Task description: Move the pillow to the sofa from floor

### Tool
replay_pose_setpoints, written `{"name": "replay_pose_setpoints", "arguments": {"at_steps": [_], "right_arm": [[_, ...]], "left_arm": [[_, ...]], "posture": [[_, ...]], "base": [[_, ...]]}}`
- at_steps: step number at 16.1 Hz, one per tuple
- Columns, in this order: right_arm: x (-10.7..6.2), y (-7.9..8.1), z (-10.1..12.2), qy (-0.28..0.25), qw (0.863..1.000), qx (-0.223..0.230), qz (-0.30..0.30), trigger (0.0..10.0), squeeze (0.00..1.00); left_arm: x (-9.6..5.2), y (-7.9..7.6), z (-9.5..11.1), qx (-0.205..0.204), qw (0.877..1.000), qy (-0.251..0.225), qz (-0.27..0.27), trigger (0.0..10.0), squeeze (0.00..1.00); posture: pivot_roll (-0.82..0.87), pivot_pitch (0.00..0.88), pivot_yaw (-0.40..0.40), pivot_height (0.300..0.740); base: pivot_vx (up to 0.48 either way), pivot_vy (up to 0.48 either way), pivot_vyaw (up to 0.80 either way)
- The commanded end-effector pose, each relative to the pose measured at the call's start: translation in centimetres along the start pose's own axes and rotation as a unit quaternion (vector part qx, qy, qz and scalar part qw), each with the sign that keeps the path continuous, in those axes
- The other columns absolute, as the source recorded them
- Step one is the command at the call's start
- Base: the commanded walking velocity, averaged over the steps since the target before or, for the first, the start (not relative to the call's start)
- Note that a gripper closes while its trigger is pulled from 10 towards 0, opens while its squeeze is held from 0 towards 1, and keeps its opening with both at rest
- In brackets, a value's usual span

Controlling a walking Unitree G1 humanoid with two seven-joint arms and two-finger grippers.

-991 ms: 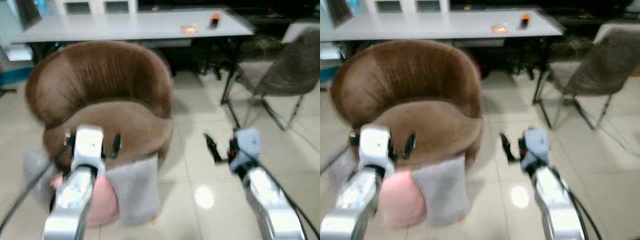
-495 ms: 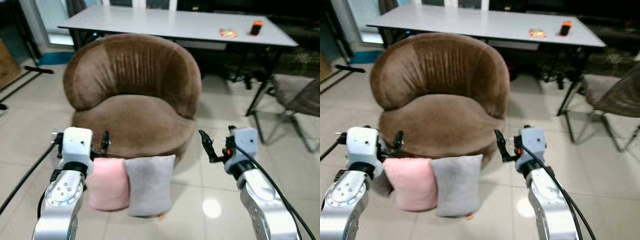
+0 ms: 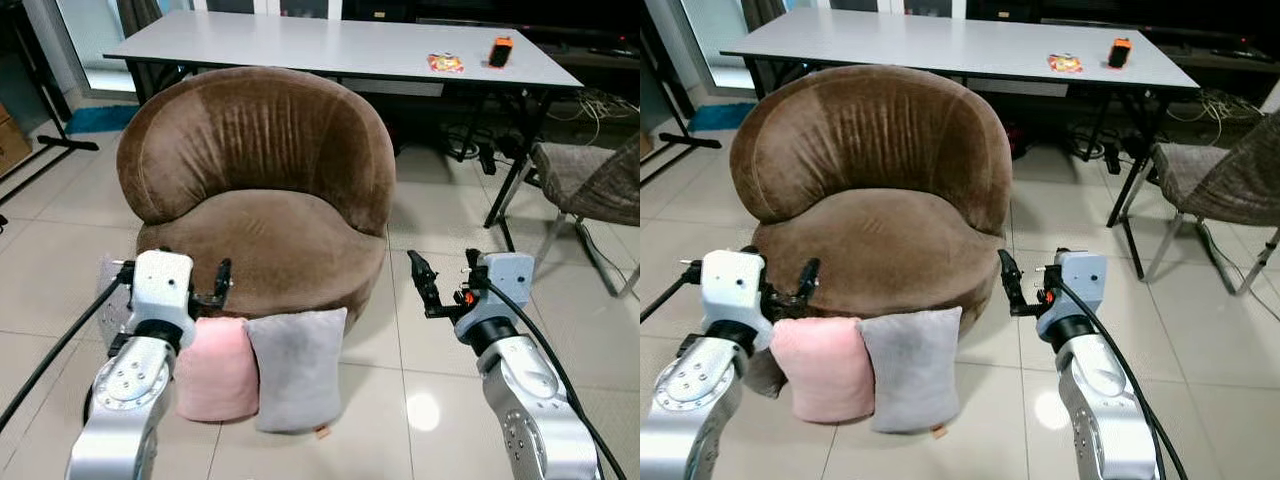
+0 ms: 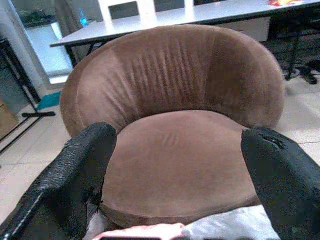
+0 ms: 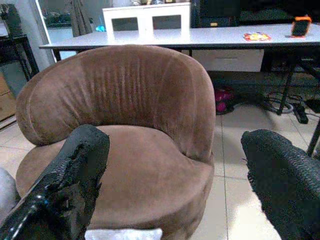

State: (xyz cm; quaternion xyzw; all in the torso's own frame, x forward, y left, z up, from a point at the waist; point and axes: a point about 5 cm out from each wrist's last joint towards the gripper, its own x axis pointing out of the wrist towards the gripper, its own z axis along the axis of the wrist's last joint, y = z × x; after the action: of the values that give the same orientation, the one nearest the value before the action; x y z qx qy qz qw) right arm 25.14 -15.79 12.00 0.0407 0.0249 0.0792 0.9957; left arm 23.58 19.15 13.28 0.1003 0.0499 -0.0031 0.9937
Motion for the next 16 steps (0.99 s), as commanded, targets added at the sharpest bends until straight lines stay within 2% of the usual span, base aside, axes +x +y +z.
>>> {"name": "replay_pose_setpoints", "arguments": {"at_steps": [1,2,3,5,7,10,12,16], "right_arm": [[0.4,-0.1,0.4,-0.008,1.0,-0.008,-0.005,10.0,0.0],[0.7,-0.1,0.5,-0.013,0.999,-0.036,-0.009,10.0,0.0],[0.7,0.5,-0.2,0.012,0.999,-0.033,0.024,10.0,0.0],[0.6,0.2,-0.7,0.03,0.999,-0.033,0.005,10.0,0.0],[0.7,0.3,-0.7,0.032,0.998,-0.05,0.015,10.0,0.0],[1.1,-0.2,-0.4,0.025,0.998,-0.054,-0.009,10.0,0.0],[1.2,-0.6,-0.5,0.03,0.998,-0.047,-0.013,10.0,0.0],[1.4,-0.3,-0.3,0.027,0.999,-0.037,-0.002,10.0,0.0]], "left_arm": [[-0.1,0.2,-0.2,-0.004,1.0,0.005,0.006,10.0,0.0],[-0.2,0.2,-0.3,-0.009,1.0,0.006,0.008,10.0,0.0],[-0.1,0.0,-0.2,-0.001,1.0,0.005,-0.004,10.0,0.0],[0.2,0.0,-0.1,0.005,1.0,0.005,-0.006,10.0,0.0],[0.5,-0.4,0.0,0.009,1.0,0.001,-0.016,10.0,0.0],[0.8,-0.7,0.1,0.007,1.0,-0.002,-0.021,10.0,0.0],[1.0,-0.7,0.1,0.005,1.0,-0.004,-0.021,10.0,0.0],[1.0,-0.8,0.1,0.005,1.0,-0.005,-0.021,10.0,0.0]], "posture": [[-0.07,0.0,-0.006,0.74],[-0.07,0.0,-0.007,0.74],[-0.08,0.0,-0.008,0.74],[-0.08,0.0,-0.009,0.74],[-0.09,0.0,-0.006,0.74],[-0.1,0.0,-0.005,0.74],[-0.1,0.0,-0.008,0.74],[-0.1,0.0,-0.011,0.74]], "base": [[0.274,0.0,0.0],[0.277,0.0,0.0],[0.277,0.0,0.0],[0.277,0.0,0.0],[0.277,0.0,0.0],[0.274,0.0,0.8],[0.272,0.0,0.0],[0.261,0.0,0.0]]}}
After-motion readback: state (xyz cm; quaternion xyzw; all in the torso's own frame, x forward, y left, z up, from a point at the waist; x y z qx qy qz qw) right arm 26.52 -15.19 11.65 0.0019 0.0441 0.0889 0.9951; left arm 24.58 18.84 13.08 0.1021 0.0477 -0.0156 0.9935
